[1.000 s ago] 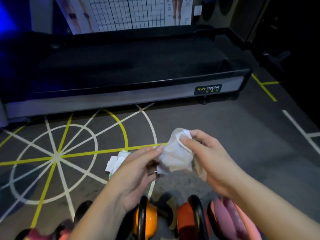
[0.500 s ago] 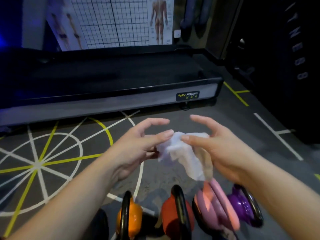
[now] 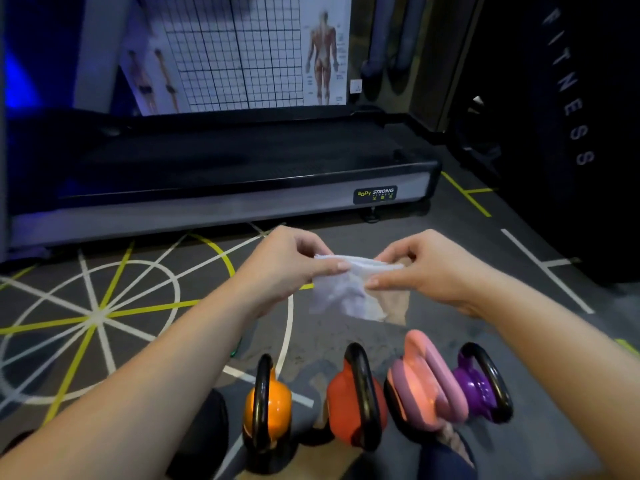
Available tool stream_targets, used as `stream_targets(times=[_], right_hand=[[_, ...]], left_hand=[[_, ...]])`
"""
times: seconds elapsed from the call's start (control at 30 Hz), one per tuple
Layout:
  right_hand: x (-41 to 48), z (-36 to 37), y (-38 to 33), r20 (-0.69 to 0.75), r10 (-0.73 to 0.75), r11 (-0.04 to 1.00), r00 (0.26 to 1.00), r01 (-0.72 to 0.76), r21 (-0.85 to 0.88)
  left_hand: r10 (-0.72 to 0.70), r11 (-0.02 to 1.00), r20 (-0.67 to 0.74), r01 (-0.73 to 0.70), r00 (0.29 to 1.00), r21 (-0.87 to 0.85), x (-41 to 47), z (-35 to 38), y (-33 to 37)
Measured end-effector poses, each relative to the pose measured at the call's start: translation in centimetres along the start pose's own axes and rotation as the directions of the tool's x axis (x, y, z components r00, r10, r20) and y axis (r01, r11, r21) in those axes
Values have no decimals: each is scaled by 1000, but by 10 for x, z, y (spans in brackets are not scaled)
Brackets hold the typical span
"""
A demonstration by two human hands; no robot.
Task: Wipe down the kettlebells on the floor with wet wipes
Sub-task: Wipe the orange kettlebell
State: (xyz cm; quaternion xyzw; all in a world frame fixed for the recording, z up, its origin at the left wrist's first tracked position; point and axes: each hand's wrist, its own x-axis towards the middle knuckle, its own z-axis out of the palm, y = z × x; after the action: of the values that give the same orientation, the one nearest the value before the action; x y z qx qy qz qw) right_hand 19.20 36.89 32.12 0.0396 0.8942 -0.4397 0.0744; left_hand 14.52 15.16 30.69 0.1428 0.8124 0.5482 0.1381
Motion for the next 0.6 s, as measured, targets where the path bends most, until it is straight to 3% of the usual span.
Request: stream_targets(times=[0.17, 0.3, 0.37, 0.5, 0.6], right_hand=[[7, -2, 7, -20, -3, 991, 1000, 5, 135], [9, -5, 5, -85, -7, 904, 996, 42, 424], [11, 0, 6, -168, 22, 884, 986, 59, 463], [22, 13, 9, -496, 6, 1000, 868, -2, 8], [28, 29, 1, -516, -156, 979, 842, 61, -197]], left_hand=[[99, 989, -92, -87, 991, 123, 3, 2, 3], [25, 987, -26, -29, 999, -155, 9, 7, 3], [-46, 955, 20, 50, 999, -291, 10, 12, 5], [-200, 956, -49, 184, 979, -226, 16, 27, 2], [-262, 921, -94, 220, 960, -323, 22, 39, 4]])
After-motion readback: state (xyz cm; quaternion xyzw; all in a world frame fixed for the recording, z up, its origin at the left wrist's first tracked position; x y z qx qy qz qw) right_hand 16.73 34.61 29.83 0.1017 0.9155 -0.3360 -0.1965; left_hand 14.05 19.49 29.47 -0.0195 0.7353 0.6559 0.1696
